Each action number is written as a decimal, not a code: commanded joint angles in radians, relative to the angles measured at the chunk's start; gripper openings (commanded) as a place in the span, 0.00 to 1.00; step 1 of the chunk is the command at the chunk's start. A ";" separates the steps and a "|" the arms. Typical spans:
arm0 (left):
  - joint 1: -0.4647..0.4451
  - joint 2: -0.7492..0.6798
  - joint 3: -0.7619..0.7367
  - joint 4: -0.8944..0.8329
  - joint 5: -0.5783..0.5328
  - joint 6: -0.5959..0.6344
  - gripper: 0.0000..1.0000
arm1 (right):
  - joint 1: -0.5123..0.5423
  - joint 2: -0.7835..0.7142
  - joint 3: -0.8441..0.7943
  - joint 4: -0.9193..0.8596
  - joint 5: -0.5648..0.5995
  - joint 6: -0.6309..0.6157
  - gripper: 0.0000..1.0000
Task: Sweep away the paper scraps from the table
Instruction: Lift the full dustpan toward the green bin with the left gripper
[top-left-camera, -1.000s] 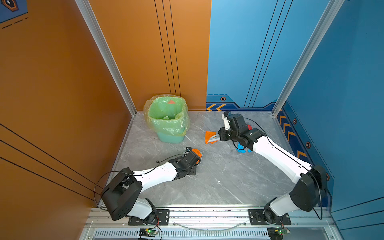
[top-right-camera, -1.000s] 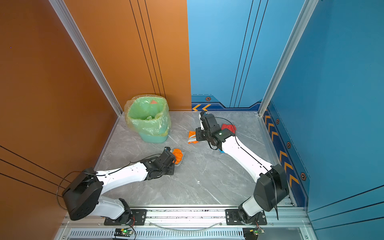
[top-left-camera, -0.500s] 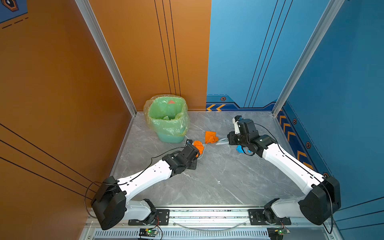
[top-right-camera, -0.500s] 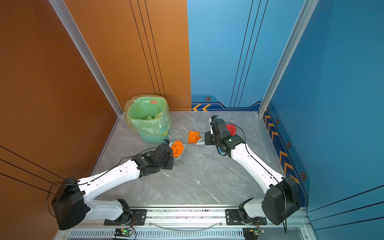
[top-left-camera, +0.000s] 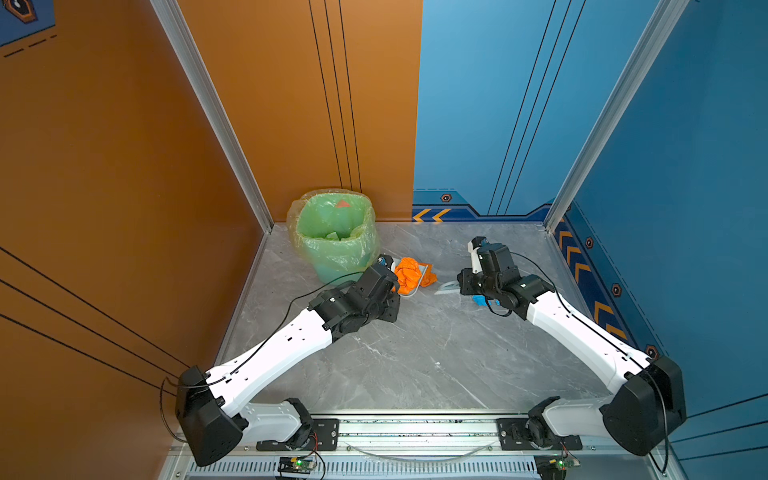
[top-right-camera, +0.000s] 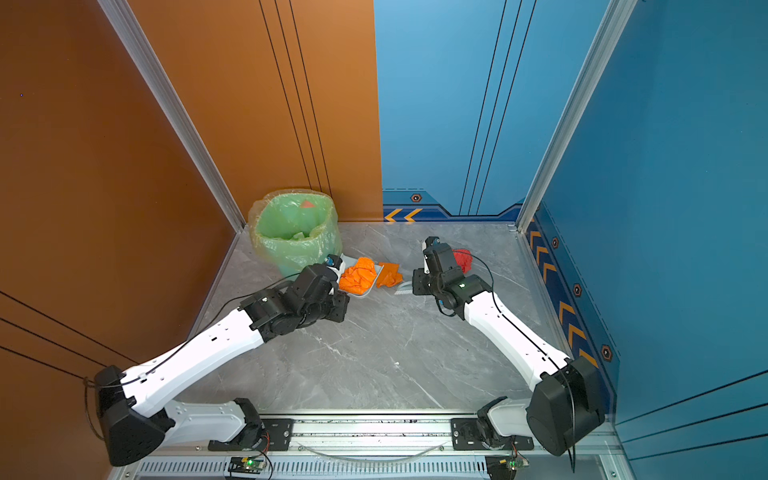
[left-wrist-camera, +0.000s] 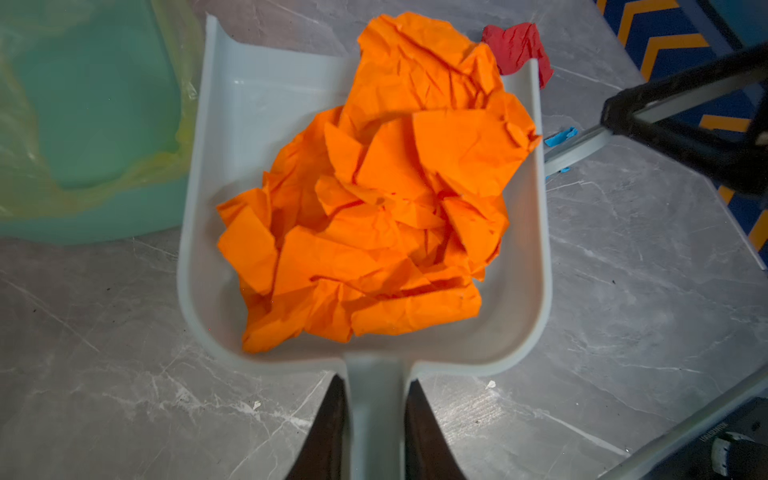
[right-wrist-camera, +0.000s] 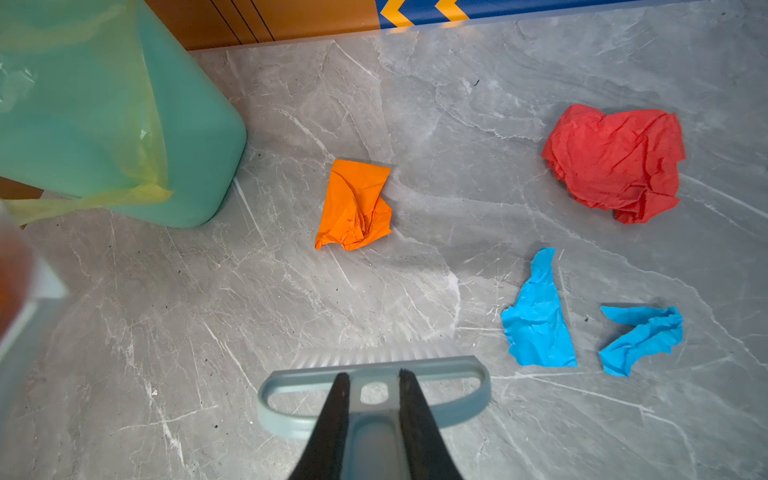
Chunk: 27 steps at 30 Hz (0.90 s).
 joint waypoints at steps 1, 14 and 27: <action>0.009 -0.015 0.077 -0.073 0.030 0.050 0.00 | -0.010 -0.027 -0.019 0.025 -0.012 0.017 0.00; 0.202 0.069 0.375 -0.192 0.165 0.083 0.00 | -0.019 -0.028 -0.043 0.045 -0.040 0.019 0.00; 0.459 0.201 0.538 -0.183 0.367 0.009 0.00 | -0.022 -0.032 -0.049 0.048 -0.045 0.020 0.00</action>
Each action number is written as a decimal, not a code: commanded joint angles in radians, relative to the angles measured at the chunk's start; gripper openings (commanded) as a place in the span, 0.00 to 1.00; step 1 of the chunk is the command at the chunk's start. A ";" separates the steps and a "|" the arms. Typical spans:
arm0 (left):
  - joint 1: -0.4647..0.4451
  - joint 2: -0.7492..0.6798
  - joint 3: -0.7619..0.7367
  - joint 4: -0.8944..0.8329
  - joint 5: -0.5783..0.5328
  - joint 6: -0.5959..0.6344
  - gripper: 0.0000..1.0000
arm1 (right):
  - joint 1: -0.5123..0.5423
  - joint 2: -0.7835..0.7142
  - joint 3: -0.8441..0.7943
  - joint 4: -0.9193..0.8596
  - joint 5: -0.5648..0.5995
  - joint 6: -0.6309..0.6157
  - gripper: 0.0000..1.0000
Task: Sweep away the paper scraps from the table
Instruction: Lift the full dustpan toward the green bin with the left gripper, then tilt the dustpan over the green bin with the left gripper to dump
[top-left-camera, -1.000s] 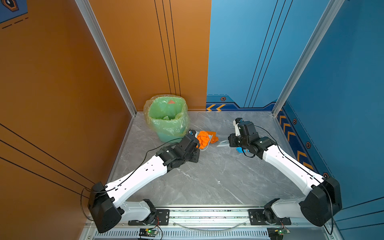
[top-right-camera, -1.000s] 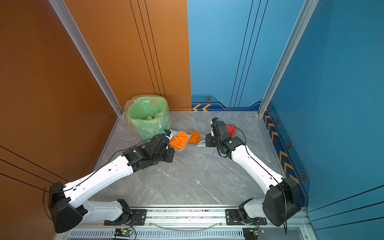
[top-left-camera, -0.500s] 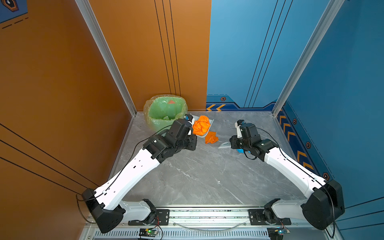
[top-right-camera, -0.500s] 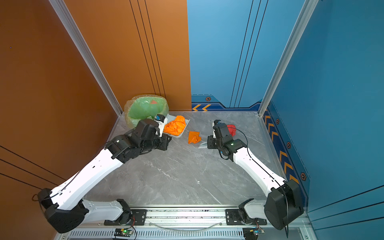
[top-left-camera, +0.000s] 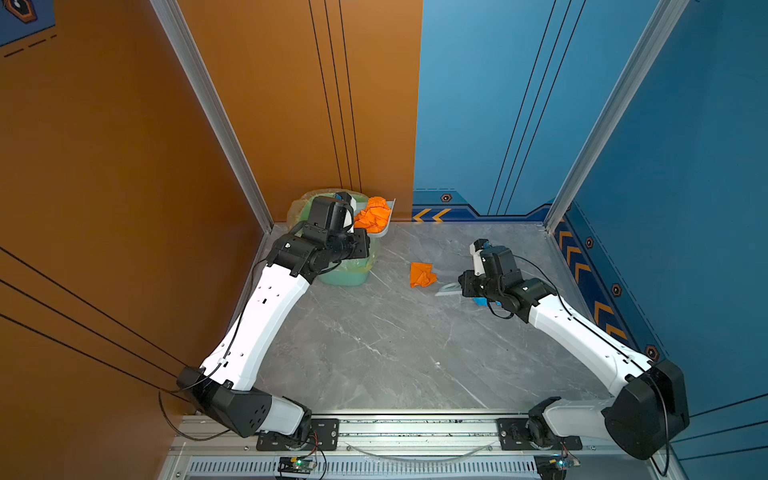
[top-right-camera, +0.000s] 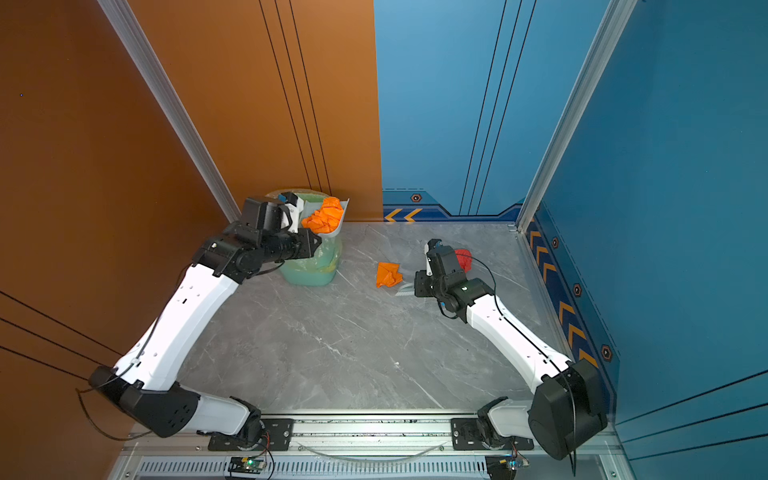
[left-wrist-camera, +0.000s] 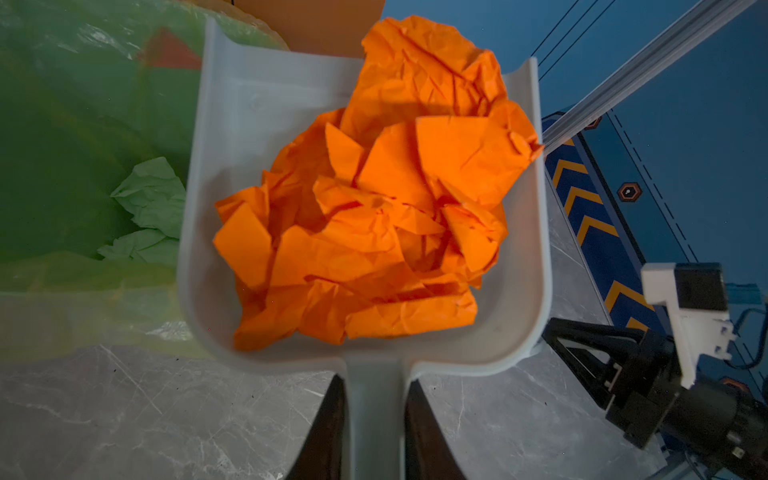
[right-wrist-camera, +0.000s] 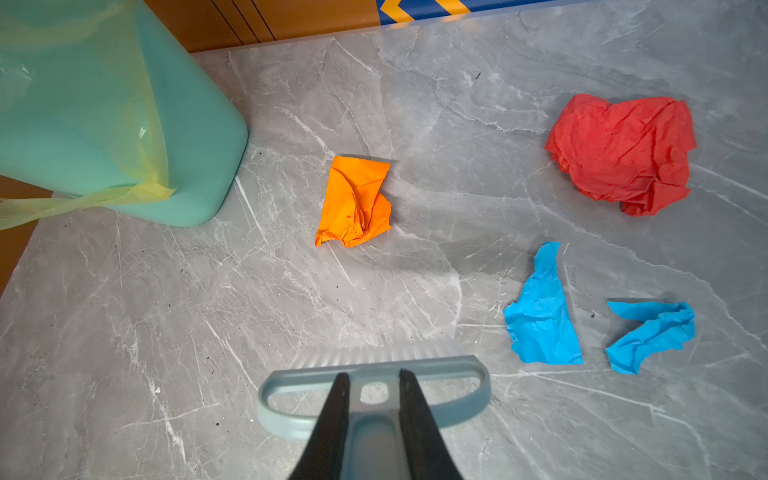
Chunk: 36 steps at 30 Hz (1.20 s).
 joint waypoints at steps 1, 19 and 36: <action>0.043 0.023 0.036 -0.002 0.120 -0.031 0.00 | -0.005 -0.016 -0.012 0.019 -0.014 0.012 0.00; 0.272 0.051 -0.234 0.625 0.687 -0.533 0.00 | -0.007 -0.010 -0.005 0.026 -0.022 0.023 0.00; 0.338 0.047 -0.408 1.150 0.790 -0.965 0.00 | -0.004 -0.010 0.000 0.030 -0.033 0.029 0.00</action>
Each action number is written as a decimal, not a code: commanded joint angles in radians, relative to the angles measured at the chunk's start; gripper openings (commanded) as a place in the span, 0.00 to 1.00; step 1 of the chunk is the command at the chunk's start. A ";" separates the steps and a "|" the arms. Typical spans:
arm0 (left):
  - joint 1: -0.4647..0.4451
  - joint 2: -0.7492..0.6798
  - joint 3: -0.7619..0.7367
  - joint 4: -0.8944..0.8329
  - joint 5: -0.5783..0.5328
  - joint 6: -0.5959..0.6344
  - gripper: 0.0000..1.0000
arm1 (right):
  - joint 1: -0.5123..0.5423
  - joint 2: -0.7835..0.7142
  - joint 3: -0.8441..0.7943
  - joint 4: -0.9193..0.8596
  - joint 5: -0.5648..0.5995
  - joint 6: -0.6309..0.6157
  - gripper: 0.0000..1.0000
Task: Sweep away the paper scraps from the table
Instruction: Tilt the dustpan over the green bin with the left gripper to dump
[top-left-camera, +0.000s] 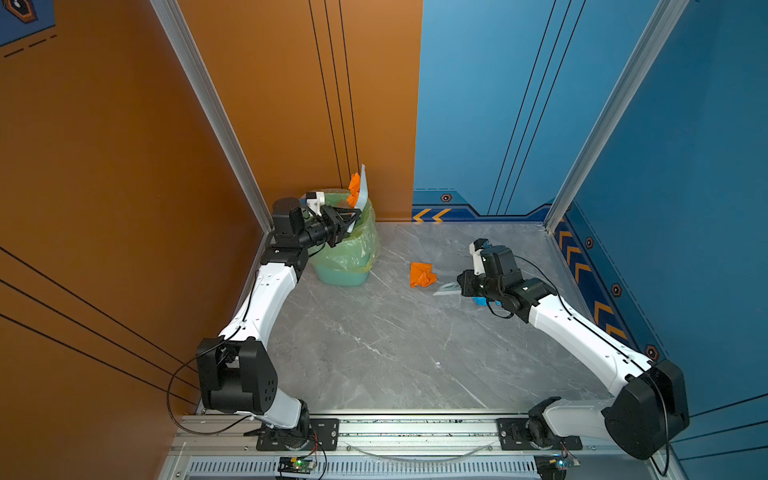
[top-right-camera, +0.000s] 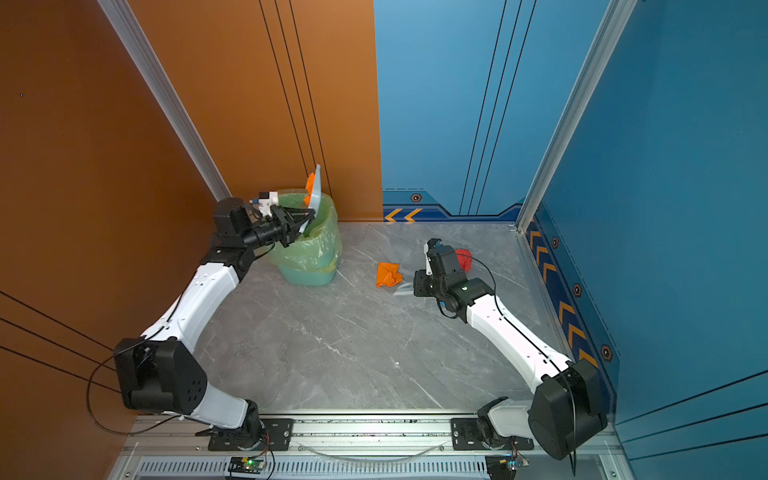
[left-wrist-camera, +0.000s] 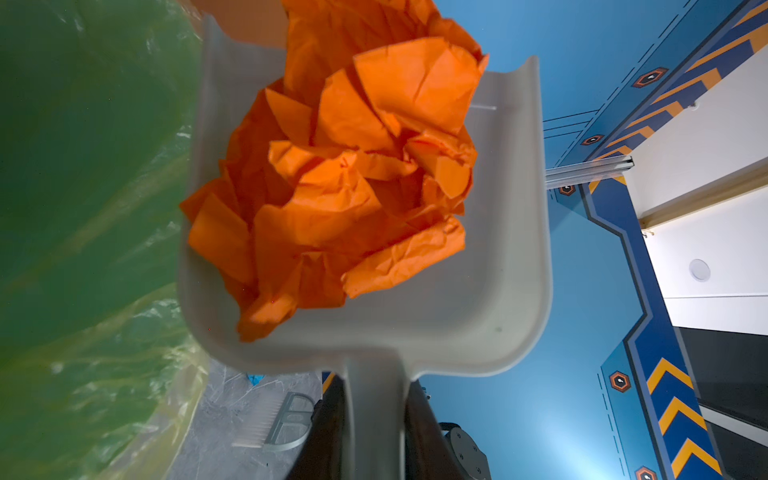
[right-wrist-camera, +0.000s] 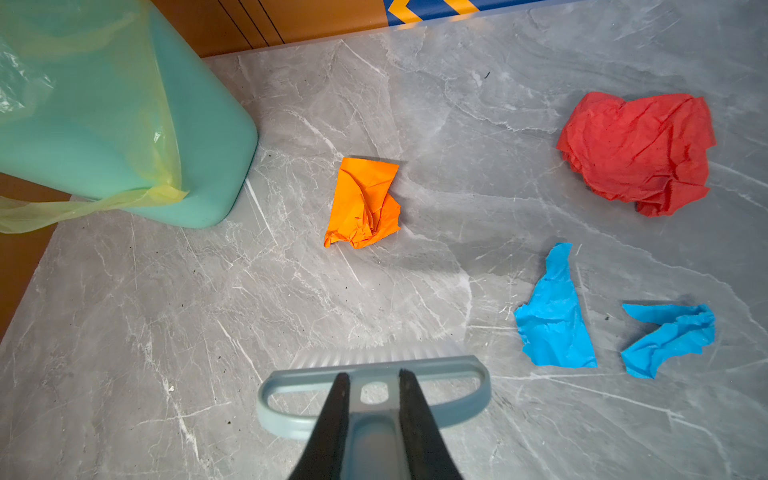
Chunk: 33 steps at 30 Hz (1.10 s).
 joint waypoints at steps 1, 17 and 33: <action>0.012 -0.011 -0.025 0.191 0.045 -0.132 0.00 | -0.004 -0.009 0.000 0.019 -0.013 0.017 0.00; 0.025 0.037 -0.135 0.622 0.042 -0.488 0.00 | -0.001 0.002 0.005 0.025 -0.015 0.022 0.00; 0.031 0.006 -0.124 0.650 0.058 -0.488 0.00 | 0.001 -0.017 -0.001 0.016 -0.002 0.017 0.00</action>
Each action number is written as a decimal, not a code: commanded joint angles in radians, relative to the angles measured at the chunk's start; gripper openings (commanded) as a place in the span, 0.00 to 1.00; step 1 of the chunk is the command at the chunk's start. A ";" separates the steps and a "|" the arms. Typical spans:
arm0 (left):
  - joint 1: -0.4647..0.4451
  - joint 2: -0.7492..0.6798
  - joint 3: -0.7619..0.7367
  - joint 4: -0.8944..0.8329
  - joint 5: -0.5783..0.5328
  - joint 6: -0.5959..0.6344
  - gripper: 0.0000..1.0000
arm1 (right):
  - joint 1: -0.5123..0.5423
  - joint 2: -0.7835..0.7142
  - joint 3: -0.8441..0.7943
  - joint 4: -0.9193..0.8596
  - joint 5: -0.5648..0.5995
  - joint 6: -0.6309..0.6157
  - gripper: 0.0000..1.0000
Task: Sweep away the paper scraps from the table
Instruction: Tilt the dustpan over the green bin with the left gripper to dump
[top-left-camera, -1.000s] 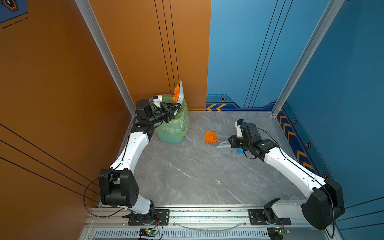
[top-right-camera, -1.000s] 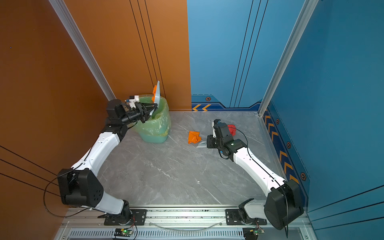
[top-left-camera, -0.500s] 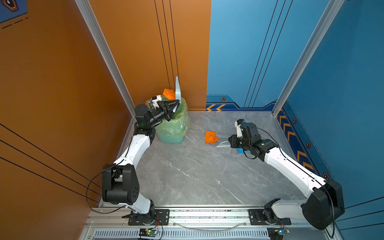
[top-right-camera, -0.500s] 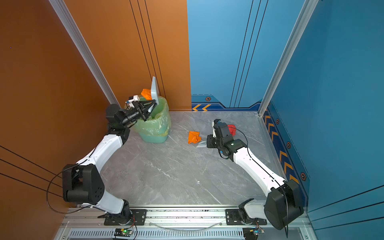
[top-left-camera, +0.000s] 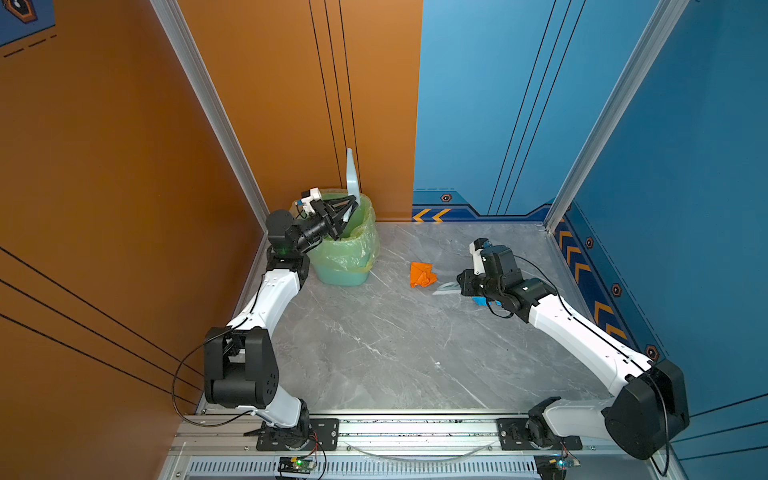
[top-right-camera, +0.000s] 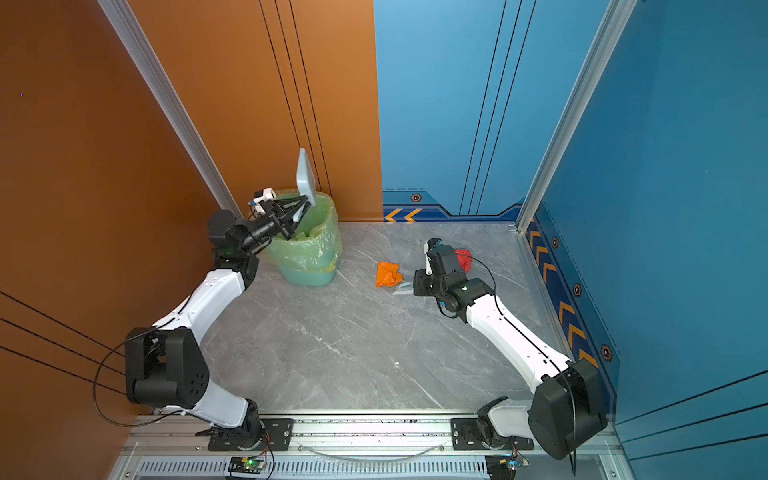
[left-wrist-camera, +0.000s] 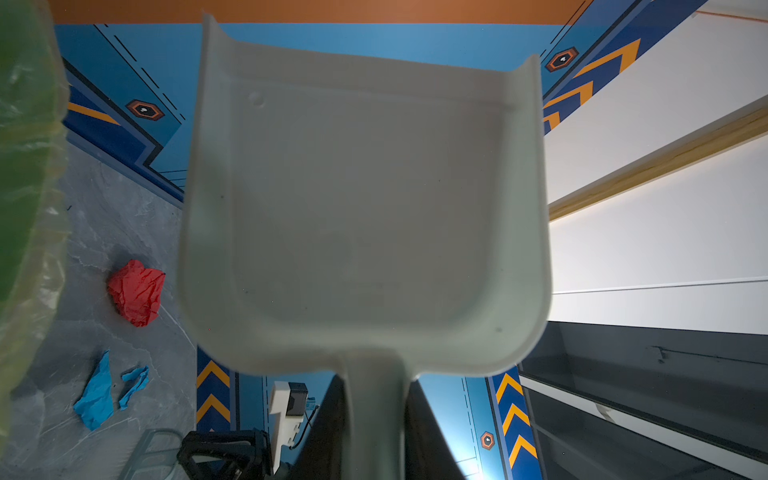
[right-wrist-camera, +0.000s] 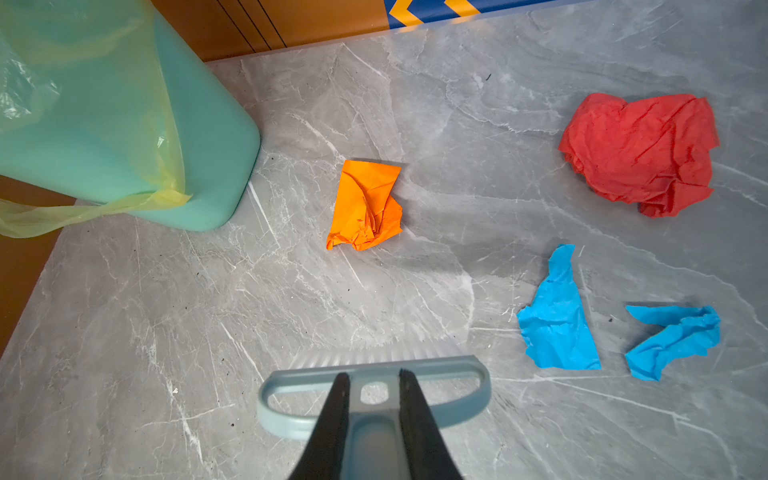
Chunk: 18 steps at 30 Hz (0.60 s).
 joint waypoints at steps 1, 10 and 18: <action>0.004 -0.032 0.011 0.050 0.039 0.020 0.00 | 0.001 -0.020 -0.001 0.010 0.000 0.010 0.00; -0.051 -0.072 0.053 -0.185 0.062 0.264 0.00 | 0.001 -0.035 0.001 0.010 0.012 0.003 0.00; -0.249 -0.193 0.253 -1.151 -0.348 1.125 0.00 | -0.002 -0.046 0.030 -0.018 0.048 -0.021 0.00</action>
